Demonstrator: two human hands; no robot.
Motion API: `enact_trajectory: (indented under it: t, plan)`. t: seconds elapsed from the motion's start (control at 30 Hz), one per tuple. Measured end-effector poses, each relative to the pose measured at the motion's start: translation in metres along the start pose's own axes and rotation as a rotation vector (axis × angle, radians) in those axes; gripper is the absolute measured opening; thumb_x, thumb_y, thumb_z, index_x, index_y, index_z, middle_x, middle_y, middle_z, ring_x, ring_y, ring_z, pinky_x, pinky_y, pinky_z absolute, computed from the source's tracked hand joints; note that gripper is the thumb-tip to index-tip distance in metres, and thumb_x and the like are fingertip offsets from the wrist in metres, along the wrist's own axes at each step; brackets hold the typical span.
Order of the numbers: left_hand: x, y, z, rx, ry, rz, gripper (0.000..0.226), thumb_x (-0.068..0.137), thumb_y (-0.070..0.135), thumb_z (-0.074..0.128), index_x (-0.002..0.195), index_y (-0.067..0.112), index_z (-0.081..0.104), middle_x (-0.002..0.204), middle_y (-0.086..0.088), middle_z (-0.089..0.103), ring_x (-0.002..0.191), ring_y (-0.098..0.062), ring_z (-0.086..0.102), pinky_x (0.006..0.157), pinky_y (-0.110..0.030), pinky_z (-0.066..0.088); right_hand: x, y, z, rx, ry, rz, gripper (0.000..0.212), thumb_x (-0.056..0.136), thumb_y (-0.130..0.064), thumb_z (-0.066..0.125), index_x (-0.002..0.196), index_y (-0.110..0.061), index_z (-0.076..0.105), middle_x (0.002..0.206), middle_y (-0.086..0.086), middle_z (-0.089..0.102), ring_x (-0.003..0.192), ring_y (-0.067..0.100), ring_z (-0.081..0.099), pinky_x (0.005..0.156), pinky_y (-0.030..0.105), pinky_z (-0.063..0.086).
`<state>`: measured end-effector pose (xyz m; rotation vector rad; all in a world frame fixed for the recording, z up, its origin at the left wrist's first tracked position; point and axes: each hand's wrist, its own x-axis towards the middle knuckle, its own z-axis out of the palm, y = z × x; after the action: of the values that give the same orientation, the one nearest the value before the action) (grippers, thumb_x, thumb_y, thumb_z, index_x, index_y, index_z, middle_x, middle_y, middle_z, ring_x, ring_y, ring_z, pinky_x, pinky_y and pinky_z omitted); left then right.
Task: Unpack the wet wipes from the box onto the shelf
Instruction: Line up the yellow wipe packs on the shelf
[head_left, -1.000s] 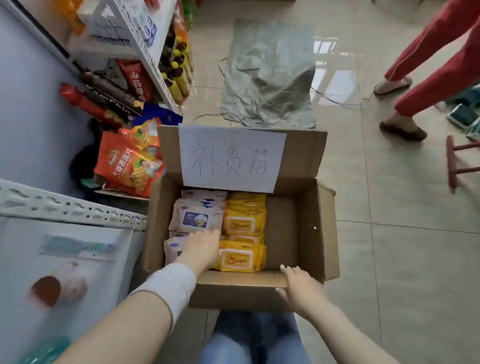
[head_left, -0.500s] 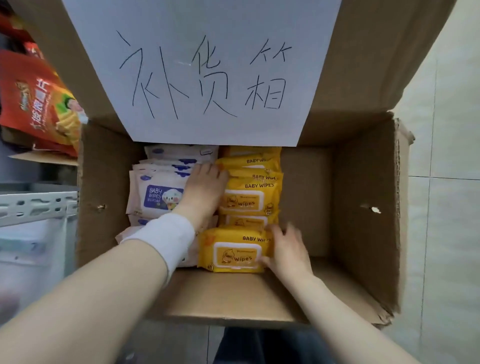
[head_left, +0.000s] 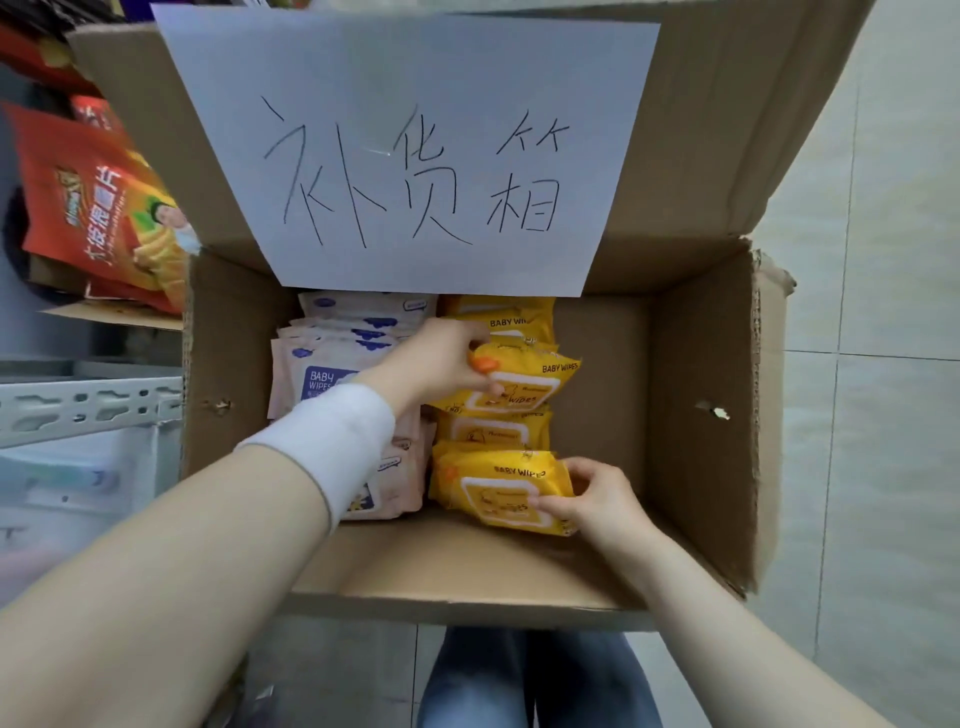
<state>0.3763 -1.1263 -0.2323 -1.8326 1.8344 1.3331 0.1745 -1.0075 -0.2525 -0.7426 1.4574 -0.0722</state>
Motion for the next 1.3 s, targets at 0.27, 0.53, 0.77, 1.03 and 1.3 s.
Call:
enact_trajectory:
  t: [0.27, 0.53, 0.77, 1.03, 1.3]
  plan:
    - [-0.128, 0.022, -0.04, -0.851, 0.407, -0.047, 0.03, 0.08, 0.032, 0.069, 0.106, 0.026, 0.056, 0.095, 0.008, 0.063, 0.098, -0.017, 0.06, 0.082, -0.031, 0.051, -0.101, -0.019, -0.047, 0.343, 0.114, -0.018, 0.075, 0.053, -0.05, 0.082, 0.115, -0.017, 0.057, 0.106, 0.006, 0.07, 0.092, 0.023, 0.07, 0.074, 0.035, 0.059]
    - [-0.302, 0.042, -0.02, -1.478, 0.691, -0.089, 0.023, 0.089, 0.032, 0.053, 0.111, 0.028, 0.051, 0.117, -0.002, 0.063, 0.111, -0.024, 0.06, 0.081, -0.043, 0.054, -0.217, -0.028, -0.037, 0.649, -0.07, -0.082, 0.038, 0.081, -0.042, 0.061, 0.111, -0.02, 0.057, 0.092, 0.002, 0.075, 0.078, 0.02, 0.073, 0.059, 0.035, 0.059]
    - [-0.476, 0.065, -0.011, -1.56, 0.877, 0.052, 0.043, 0.079, 0.029, 0.057, 0.121, 0.021, 0.053, 0.11, 0.0, 0.068, 0.101, -0.021, 0.066, 0.08, -0.04, 0.058, -0.333, -0.036, -0.017, 0.454, -0.345, -0.209, 0.064, 0.056, -0.039, 0.082, 0.109, -0.013, 0.058, 0.085, 0.0, 0.076, 0.071, 0.013, 0.072, 0.05, 0.024, 0.055]
    - [-0.685, 0.042, 0.003, -1.561, 1.088, 0.201, 0.066, 0.052, 0.014, 0.085, 0.112, 0.022, 0.059, 0.106, -0.001, 0.072, 0.095, -0.023, 0.07, 0.076, -0.045, 0.058, -0.428, -0.058, 0.055, 0.13, -0.606, -0.315, 0.077, 0.042, -0.029, 0.092, 0.108, -0.009, 0.057, 0.09, 0.006, 0.075, 0.078, 0.021, 0.073, 0.055, 0.027, 0.058]
    - [-0.864, -0.023, 0.066, -1.582, 1.572, 0.109, 0.022, 0.094, 0.024, 0.045, 0.114, 0.025, 0.056, 0.101, 0.003, 0.071, 0.088, -0.017, 0.07, 0.073, -0.037, 0.059, -0.524, -0.059, 0.211, -0.042, -0.8, -0.413, 0.102, 0.015, -0.038, 0.095, 0.106, -0.011, 0.057, 0.094, 0.006, 0.075, 0.081, 0.02, 0.073, 0.061, 0.028, 0.059]
